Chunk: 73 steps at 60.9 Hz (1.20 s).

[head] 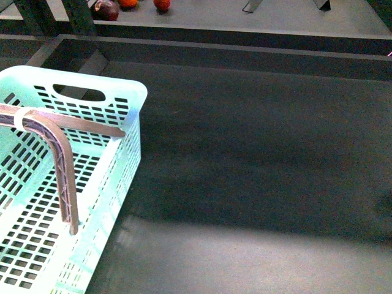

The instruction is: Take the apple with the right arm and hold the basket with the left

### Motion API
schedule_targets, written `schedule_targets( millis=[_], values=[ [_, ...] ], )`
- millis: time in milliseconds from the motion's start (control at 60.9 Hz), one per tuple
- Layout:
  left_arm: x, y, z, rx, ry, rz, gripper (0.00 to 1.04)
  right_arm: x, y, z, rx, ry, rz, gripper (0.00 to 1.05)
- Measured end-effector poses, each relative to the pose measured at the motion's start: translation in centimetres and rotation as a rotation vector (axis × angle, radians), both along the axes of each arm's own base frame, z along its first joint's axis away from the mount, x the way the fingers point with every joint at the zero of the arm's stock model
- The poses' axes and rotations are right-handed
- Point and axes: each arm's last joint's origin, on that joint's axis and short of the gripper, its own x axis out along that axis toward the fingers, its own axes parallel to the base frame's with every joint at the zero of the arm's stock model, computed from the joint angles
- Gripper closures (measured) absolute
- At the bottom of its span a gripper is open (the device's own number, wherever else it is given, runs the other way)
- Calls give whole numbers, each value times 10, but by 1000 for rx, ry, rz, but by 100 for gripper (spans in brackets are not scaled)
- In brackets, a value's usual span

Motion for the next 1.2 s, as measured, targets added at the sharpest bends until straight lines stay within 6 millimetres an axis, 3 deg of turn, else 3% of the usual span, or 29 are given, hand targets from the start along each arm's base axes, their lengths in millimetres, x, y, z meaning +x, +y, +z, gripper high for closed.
schedule_targets(
  millis=[148,230,279,575,772,969,1199],
  values=[
    [2,-1,1,-7,-3,0,73,0,0,0,0,0,0,9],
    [4,-1,3,-18,-6,5,92,0,0,0,0,0,0,9],
    [5,-2,4,-69,2,27,97,0,0,0,0,0,0,9],
    [4,-13,13,-52,1,-4,98,0,0,0,0,0,0,9],
    [-1,-36,43,-10,-66,-97,98,0,0,0,0,0,0,9],
    [7,-76,79,5,-152,-237,98,0,0,0,0,0,0,9],
    [7,-146,120,-9,-259,-446,98,0,0,0,0,0,0,9]
  ],
)
